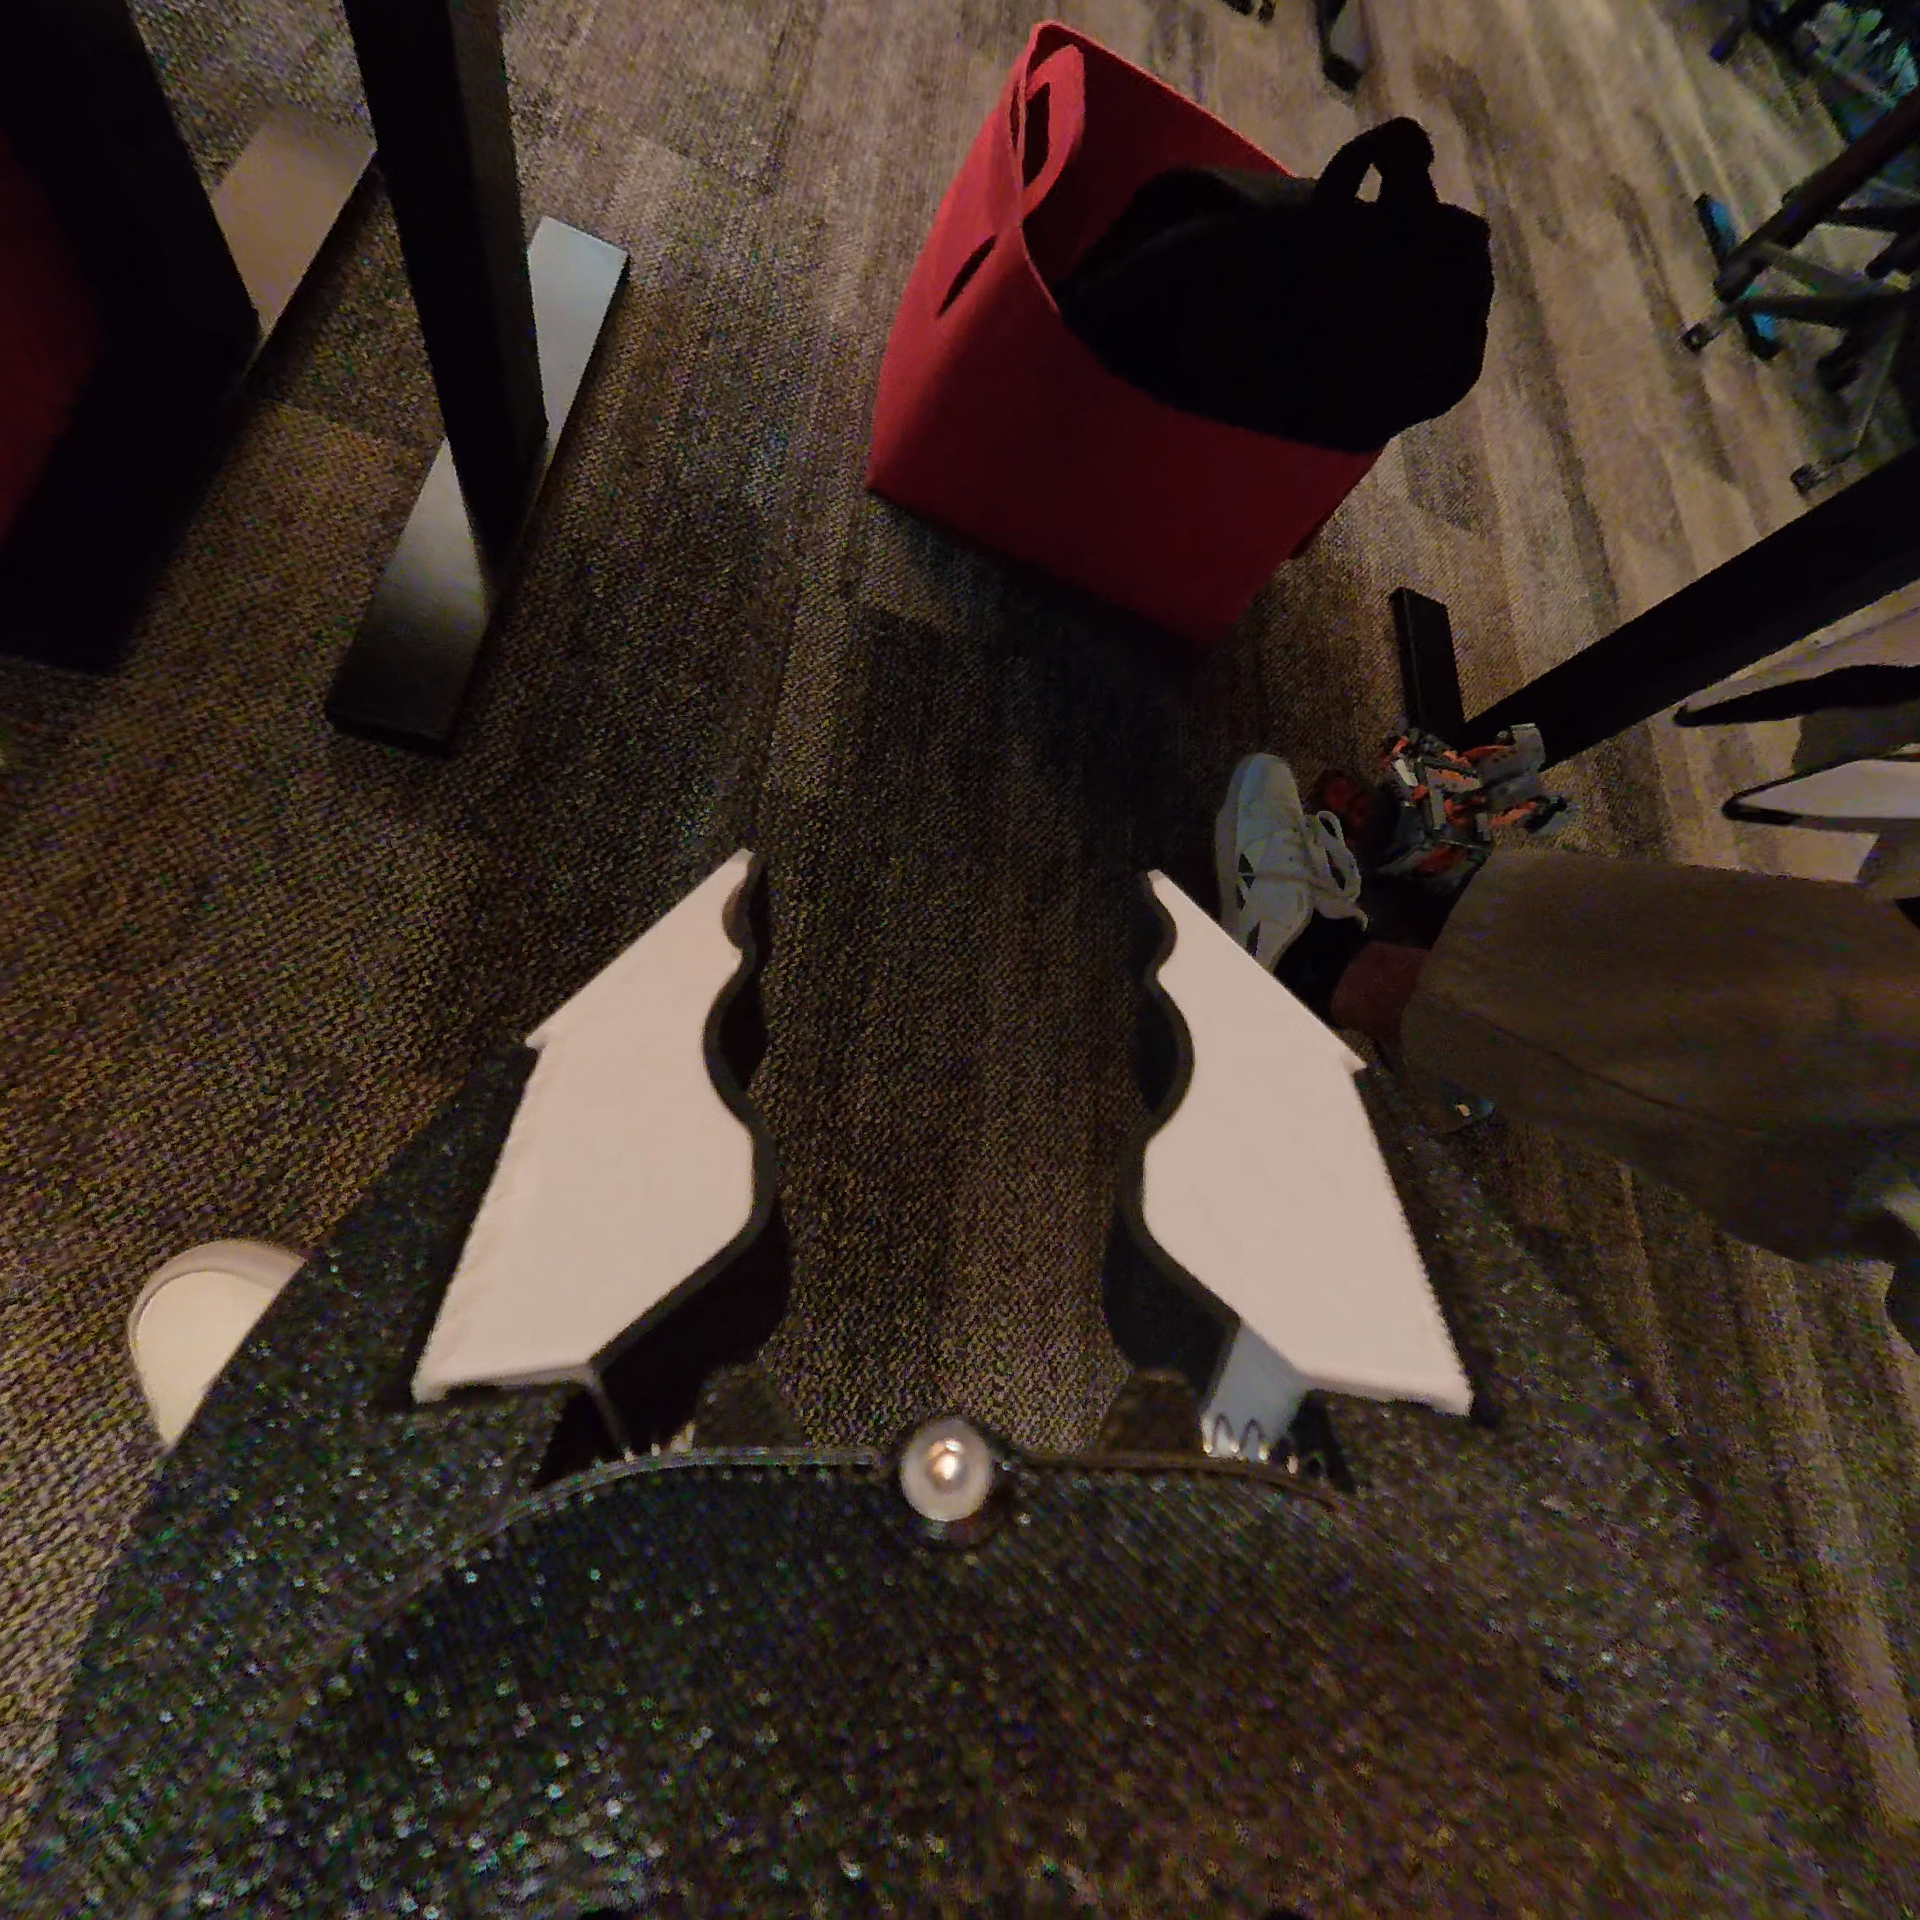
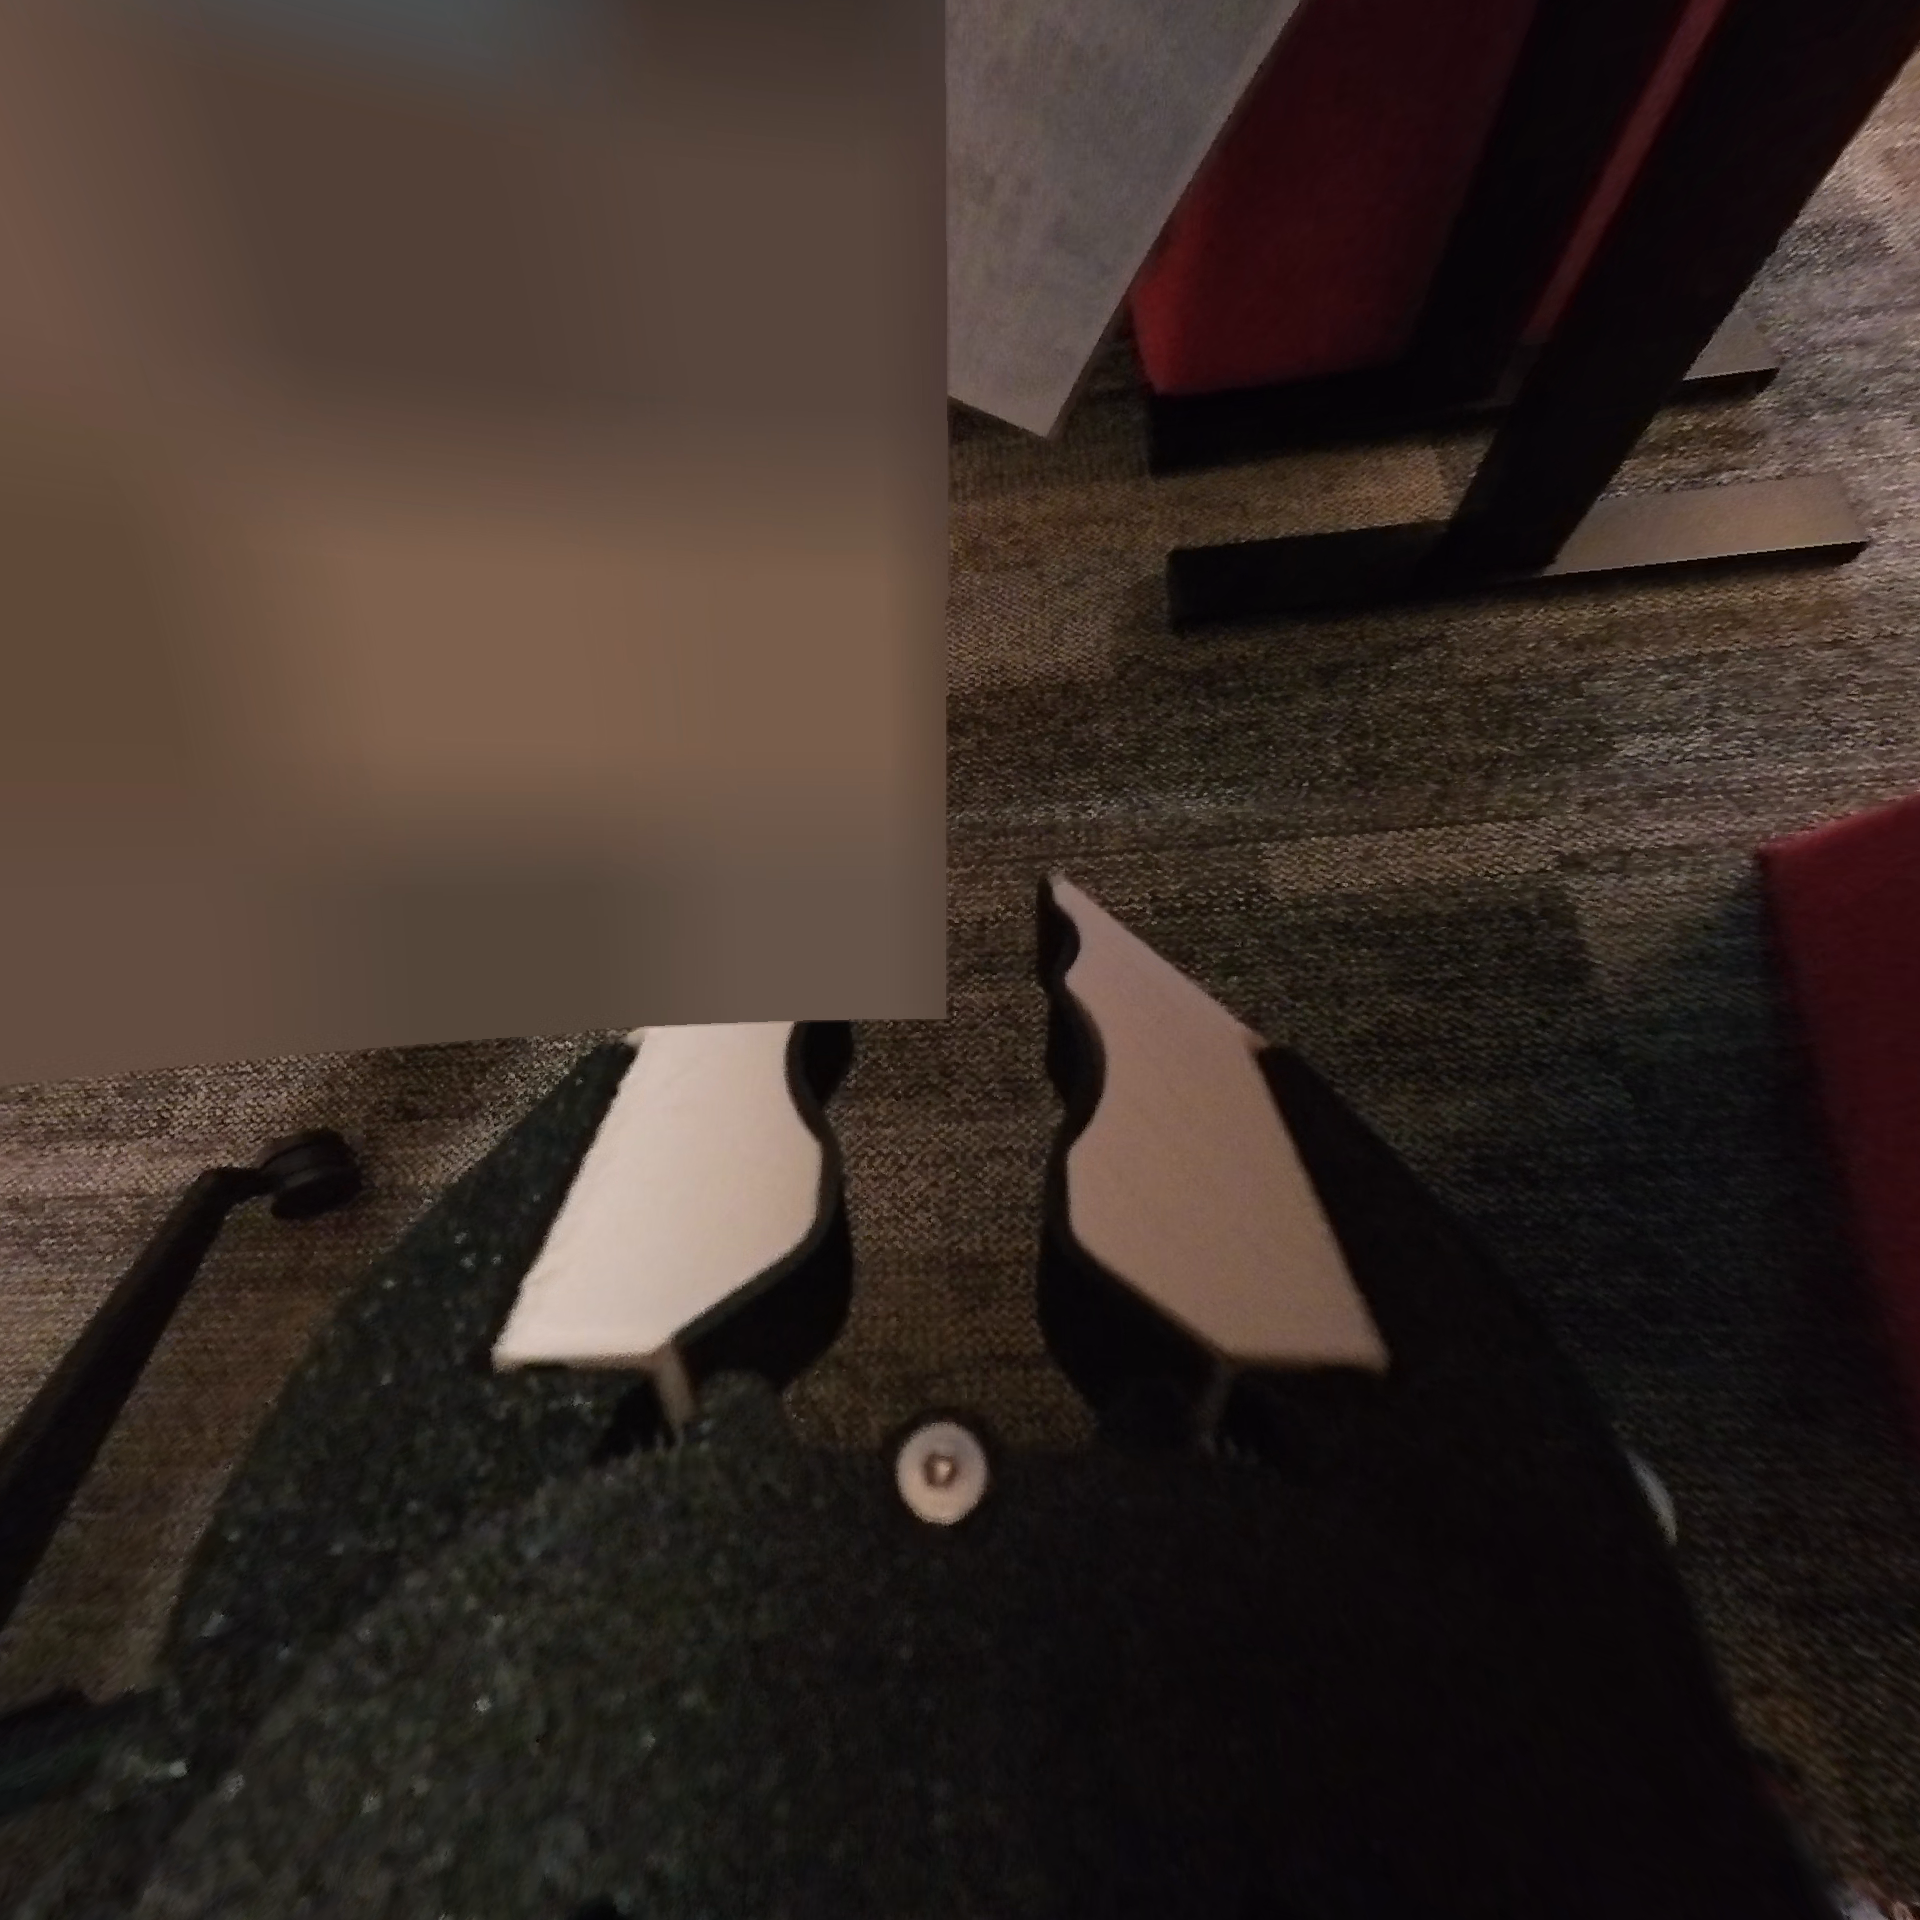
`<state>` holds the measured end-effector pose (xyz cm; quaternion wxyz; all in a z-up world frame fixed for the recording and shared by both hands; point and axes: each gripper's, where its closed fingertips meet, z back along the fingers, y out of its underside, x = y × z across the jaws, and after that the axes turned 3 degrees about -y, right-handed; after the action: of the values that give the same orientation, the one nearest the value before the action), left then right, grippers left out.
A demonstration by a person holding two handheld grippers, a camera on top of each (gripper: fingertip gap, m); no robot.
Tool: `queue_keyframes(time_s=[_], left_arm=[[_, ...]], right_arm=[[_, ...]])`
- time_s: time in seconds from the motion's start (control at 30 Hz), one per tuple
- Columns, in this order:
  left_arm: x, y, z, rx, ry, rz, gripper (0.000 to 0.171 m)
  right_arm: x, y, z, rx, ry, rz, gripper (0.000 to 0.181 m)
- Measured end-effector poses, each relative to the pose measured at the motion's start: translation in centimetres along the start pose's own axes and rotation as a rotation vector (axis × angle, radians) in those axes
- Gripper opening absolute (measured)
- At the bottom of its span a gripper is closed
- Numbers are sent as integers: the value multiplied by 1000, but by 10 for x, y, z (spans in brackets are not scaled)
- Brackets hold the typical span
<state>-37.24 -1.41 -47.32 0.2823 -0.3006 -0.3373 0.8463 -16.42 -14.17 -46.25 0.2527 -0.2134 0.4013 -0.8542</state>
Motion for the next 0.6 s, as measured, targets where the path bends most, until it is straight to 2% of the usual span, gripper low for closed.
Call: queue_keyframes(time_s=[0.43, 0.6], left_arm=[[3, -3, 1, -8, -2, 9, 68], [-5, 6, -8, 20, 29, 31, 69]], right_arm=[[3, 4, -7, 13, -20, -10, 32], [4, 2, -6, 3, -27, -19, 32]])
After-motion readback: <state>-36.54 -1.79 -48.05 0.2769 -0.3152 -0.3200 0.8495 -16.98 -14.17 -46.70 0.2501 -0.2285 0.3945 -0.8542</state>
